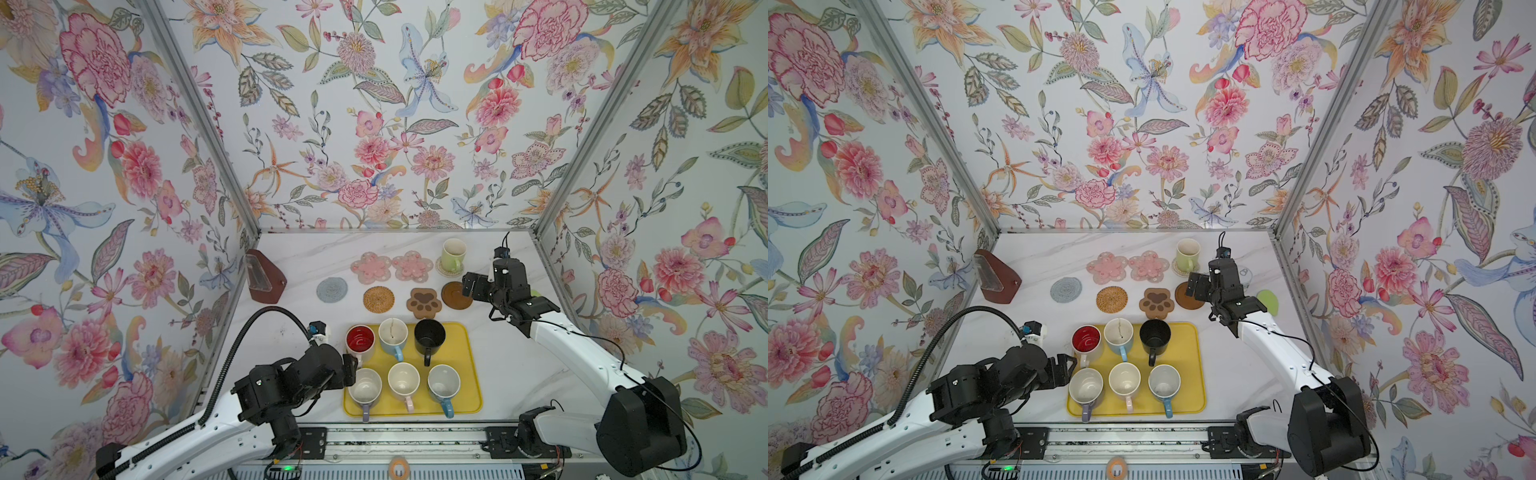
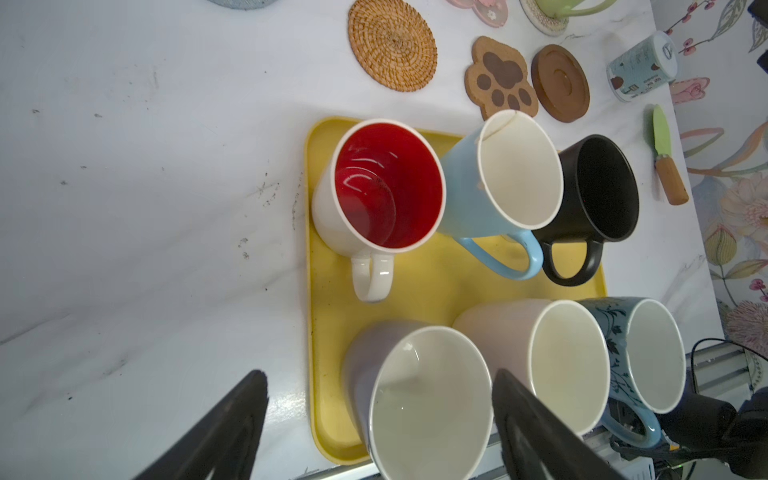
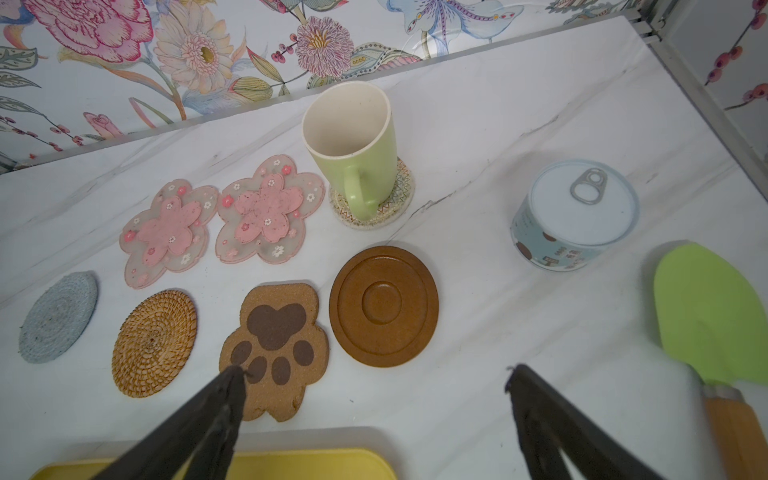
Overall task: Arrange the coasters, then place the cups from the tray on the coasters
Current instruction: 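Raise the right gripper while the left gripper moves over the lavender mug, then lower the left gripper onto the lavender mug and grasp it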
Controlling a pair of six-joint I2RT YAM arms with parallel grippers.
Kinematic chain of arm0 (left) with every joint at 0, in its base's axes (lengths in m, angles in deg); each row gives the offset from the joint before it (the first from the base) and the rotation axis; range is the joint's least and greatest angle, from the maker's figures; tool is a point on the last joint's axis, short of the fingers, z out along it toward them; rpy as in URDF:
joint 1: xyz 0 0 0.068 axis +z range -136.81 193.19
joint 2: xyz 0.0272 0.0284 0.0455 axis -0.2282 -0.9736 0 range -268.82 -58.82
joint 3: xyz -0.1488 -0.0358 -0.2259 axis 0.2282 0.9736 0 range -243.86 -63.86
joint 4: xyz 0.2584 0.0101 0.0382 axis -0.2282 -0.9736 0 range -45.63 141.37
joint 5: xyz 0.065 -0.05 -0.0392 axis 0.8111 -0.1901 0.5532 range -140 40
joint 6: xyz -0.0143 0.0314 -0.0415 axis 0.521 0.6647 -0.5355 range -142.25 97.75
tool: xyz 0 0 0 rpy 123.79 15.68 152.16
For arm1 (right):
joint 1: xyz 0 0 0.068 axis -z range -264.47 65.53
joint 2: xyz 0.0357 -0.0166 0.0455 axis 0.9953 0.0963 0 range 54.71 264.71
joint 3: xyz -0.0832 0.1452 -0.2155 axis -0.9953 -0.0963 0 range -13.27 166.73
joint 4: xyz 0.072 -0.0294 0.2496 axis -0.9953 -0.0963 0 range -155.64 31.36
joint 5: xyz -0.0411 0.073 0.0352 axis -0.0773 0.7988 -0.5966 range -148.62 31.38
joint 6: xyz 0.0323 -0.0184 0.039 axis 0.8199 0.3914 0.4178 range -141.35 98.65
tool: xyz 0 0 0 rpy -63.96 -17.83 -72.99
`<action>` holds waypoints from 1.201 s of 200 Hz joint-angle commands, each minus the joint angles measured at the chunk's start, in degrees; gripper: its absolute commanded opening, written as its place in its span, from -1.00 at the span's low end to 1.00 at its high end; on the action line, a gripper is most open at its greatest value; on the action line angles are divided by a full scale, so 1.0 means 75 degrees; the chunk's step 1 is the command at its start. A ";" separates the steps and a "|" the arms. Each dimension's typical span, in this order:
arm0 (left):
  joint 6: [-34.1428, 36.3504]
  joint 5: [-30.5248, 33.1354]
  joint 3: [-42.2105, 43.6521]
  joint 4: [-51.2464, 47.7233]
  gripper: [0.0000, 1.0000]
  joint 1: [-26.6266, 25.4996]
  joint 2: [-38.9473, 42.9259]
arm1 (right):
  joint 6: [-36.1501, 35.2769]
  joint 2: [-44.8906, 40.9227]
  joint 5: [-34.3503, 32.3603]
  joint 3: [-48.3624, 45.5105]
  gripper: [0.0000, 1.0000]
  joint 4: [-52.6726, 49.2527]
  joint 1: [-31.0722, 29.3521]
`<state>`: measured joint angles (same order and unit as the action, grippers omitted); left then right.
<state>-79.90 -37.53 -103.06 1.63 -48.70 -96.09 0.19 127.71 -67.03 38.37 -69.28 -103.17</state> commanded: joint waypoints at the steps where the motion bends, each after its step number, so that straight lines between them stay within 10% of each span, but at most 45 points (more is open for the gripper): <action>1: -0.0807 0.0353 -0.0011 -0.0449 0.71 -0.0688 -0.0091 | 0.0138 0.0100 -0.0110 -0.0002 0.99 0.0082 -0.0062; 95: -0.3610 0.1246 -0.0093 -0.1284 0.63 -0.4185 -0.1129 | 0.0244 -0.0025 -0.0122 -0.0272 0.98 0.0064 -0.0100; 240: -0.3204 0.0360 0.0154 0.0073 0.42 -0.4333 -0.2786 | 0.0175 -0.0037 -0.0025 -0.0517 0.99 0.0142 -0.0109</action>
<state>-105.06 -33.09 -102.62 1.92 -81.70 -115.41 1.24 127.68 -67.12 35.27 -69.21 -103.63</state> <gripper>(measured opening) 0.716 0.992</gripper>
